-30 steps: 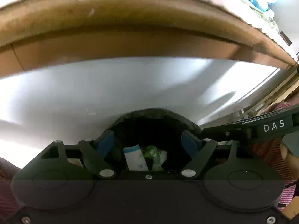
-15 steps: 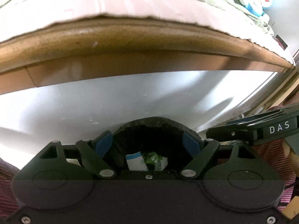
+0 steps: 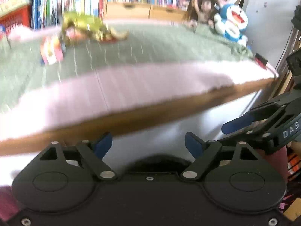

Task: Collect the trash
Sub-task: 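Raise both grippers back up over the wrapper pile, then grasp the orange-striped snack packet with the left gripper while the right gripper grasps the apple slice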

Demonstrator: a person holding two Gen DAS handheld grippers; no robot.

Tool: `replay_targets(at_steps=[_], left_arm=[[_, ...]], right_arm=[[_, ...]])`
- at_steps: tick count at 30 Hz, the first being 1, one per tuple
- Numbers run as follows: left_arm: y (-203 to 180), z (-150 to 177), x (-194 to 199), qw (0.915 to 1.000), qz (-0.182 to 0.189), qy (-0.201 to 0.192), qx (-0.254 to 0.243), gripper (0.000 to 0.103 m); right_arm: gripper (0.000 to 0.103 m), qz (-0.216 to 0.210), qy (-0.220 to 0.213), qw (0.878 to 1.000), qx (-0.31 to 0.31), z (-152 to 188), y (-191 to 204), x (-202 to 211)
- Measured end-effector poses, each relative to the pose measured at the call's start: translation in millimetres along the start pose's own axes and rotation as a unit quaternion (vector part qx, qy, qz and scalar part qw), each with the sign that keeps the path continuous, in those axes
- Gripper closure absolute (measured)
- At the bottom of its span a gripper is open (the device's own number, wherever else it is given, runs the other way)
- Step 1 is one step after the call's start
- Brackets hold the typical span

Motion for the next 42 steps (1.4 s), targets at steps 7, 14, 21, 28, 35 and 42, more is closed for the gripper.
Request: replay_targets(at_steps=[7,14,21,28,35,42], left_arm=[[15,-45,15,0.9964,-0.044,-0.072,-0.006,0.015],[54,-74,3,0.9848,-0.128,-0.118,0.003,0.015],[93,-95,-36,0.9773,-0.177,-0.116,-0.003,0.020],[125,-108,-80,0.9775,-0.186,-0.098,0.012,0.024],[141,-110,-106,0.9804,-0.177,-0.083,0.022,0.038],[149,-113,-113,0.9806,-0.177,-0.081,0.027,0.065]], right_arm=[[0.018,0.010,-0.074,0.997,0.028,-39,9,17],[0.018,0.074,-0.162,0.983,0.043,-79,4,8],[0.034,0.119,-0.197,0.971,0.059,-123,-1,-22],[0.038,0.104,-0.171,0.980,-0.012,-174,-21,-55],[0.036,0.103,-0.126,0.986,-0.048,-217,-24,-112],[0.024,0.127,-0.109,0.984,-0.061,-233,-10,-159]])
Point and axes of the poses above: each gripper's, at about its wrist camera, not at the fingertips, and x roughly against the way its jaws point, y to its left, z to its underside, the point moved 2 cm from there along -x, roughly the way its jaws point, and after that the axes turned 10 degrees about -y, right-handed, at the moved point
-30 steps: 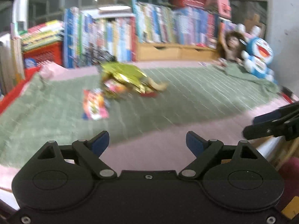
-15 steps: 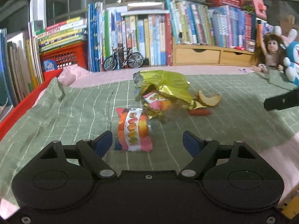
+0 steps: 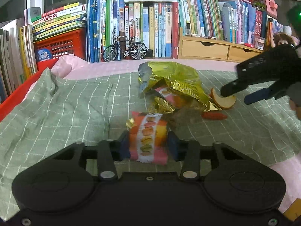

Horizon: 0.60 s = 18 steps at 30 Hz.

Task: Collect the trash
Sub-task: 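Grasp the orange-striped snack packet with the left gripper while the right gripper grasps the apple slice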

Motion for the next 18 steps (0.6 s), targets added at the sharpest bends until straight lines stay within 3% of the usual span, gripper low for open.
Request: replay_targets(at_steps=[12,14,15,16,18], left_arm=[[-3,-7,19,0.9996,0.021,-0.019,0.002,0.068],[-4,-9,23,0.9995,0.024,-0.022,0.001,0.068],[-5,-9,25,0.9994,0.026,-0.023,0.002,0.068],[-6,-10,27,0.9993,0.028,-0.024,0.003,0.068],[-8,-11,31,0.9992,0.032,-0.025,0.003,0.068]], right_arm=[[0.024,0.032,0.018,0.999,0.000,-6,10,-36],[0.034,0.028,0.020,0.999,-0.003,-5,9,-35],[0.046,0.026,0.022,0.999,-0.003,-4,10,-34],[0.051,0.024,0.023,0.999,-0.002,-4,10,-33],[0.054,0.020,0.022,1.000,-0.002,-3,10,-29]])
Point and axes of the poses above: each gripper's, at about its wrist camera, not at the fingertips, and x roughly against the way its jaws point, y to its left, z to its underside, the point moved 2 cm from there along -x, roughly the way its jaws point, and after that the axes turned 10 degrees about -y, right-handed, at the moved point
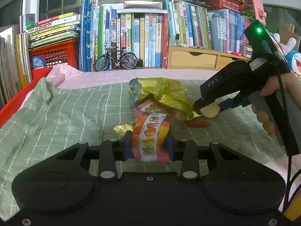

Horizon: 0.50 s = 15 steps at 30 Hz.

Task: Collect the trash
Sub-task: 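Grasp the orange-striped snack packet with the left gripper while the right gripper grasps the apple slice, then carry the snack packet and apple slice down over the black bin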

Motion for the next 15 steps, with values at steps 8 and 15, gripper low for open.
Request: replay_targets(at_steps=[8,15], left_arm=[[-13,-2,11,0.9997,0.025,0.002,-0.004,0.068],[-23,-1,20,0.9992,0.040,0.007,0.002,0.069]], right_arm=[[0.059,-0.008,-0.003,1.000,-0.001,3,-9,21],[0.059,-0.020,-0.001,1.000,0.006,14,-19,49]])
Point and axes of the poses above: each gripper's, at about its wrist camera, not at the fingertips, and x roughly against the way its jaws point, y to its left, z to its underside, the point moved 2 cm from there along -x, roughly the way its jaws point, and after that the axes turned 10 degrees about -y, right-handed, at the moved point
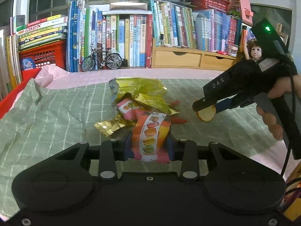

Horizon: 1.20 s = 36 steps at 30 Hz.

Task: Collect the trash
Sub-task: 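Carry the snack packet and apple slice down over the black bin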

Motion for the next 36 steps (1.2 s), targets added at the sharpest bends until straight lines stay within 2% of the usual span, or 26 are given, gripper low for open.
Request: replay_targets(at_steps=[18,36], left_arm=[[-40,20,38,0.9989,0.042,0.018,-0.009,0.069],[-74,49,83,0.9957,0.085,0.036,-0.009,0.069]], right_arm=[[0.059,-0.033,0.016,0.999,-0.001,51,-28,69],[0.059,-0.042,0.024,0.999,0.001,110,-48,121]])
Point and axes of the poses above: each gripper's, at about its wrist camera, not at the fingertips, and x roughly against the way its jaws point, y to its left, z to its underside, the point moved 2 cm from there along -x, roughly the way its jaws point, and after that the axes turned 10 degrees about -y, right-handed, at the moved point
